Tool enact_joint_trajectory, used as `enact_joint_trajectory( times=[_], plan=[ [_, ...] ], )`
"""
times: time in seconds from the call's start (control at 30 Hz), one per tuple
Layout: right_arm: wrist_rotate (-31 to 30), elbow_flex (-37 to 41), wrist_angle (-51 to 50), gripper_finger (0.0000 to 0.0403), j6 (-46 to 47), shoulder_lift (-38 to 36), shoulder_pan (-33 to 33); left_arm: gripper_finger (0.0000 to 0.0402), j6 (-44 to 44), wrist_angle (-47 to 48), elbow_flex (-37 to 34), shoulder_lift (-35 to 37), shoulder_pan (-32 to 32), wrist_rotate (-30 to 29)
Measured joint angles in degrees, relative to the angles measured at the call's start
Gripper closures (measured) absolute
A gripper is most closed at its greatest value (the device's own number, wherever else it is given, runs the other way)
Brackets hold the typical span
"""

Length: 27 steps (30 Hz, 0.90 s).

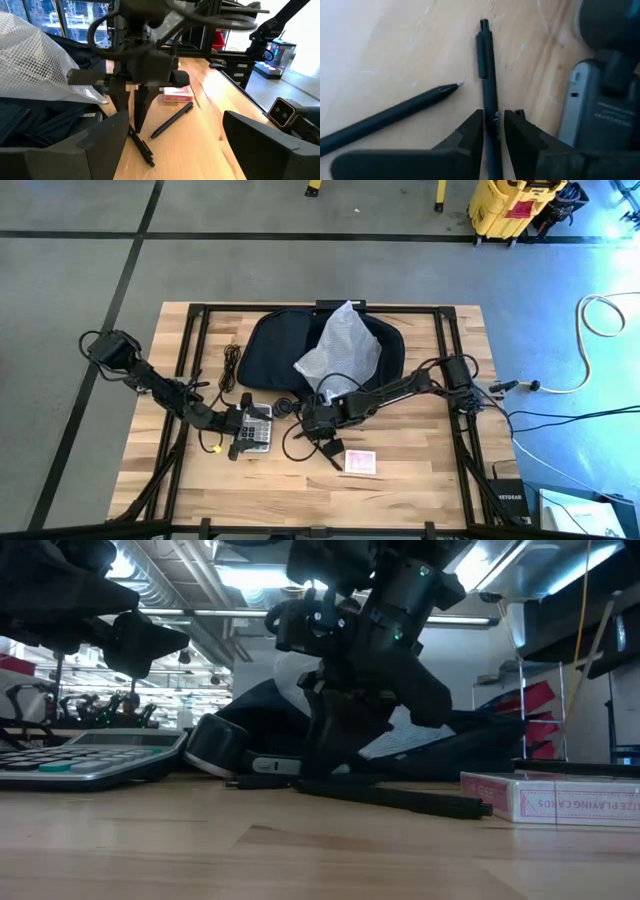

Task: Unpack backpack
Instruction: Adjust the black pen

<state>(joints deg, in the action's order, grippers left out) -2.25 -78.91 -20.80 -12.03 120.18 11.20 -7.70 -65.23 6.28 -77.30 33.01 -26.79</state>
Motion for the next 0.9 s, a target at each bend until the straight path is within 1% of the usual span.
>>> enact_joint_trajectory(
  times=[0.23,0.47,0.6,0.77,0.9],
  plan=[
    [0.3,0.0,0.1,0.0344,0.1,0.4,0.0,0.0092,-0.7,0.4,0.0,0.0,0.0,0.0],
    [0.4,-0.2,-1.9,0.0376,1.1,0.3,0.1,0.0092,-0.7,0.4,0.0,0.0,0.0,0.0],
    [0.3,-0.3,-2.4,0.0377,1.4,0.3,0.7,0.0092,-0.8,0.4,0.0,0.0,0.0,0.0],
    [0.3,-2.1,-6.2,0.0374,3.4,0.3,1.1,0.0092,-0.9,0.4,0.0,0.0,0.0,0.0],
    [1.1,-4.9,-11.2,0.0374,5.2,0.5,1.2,0.0092,-0.9,0.4,0.0,0.0,0.0,0.0]
  ],
)
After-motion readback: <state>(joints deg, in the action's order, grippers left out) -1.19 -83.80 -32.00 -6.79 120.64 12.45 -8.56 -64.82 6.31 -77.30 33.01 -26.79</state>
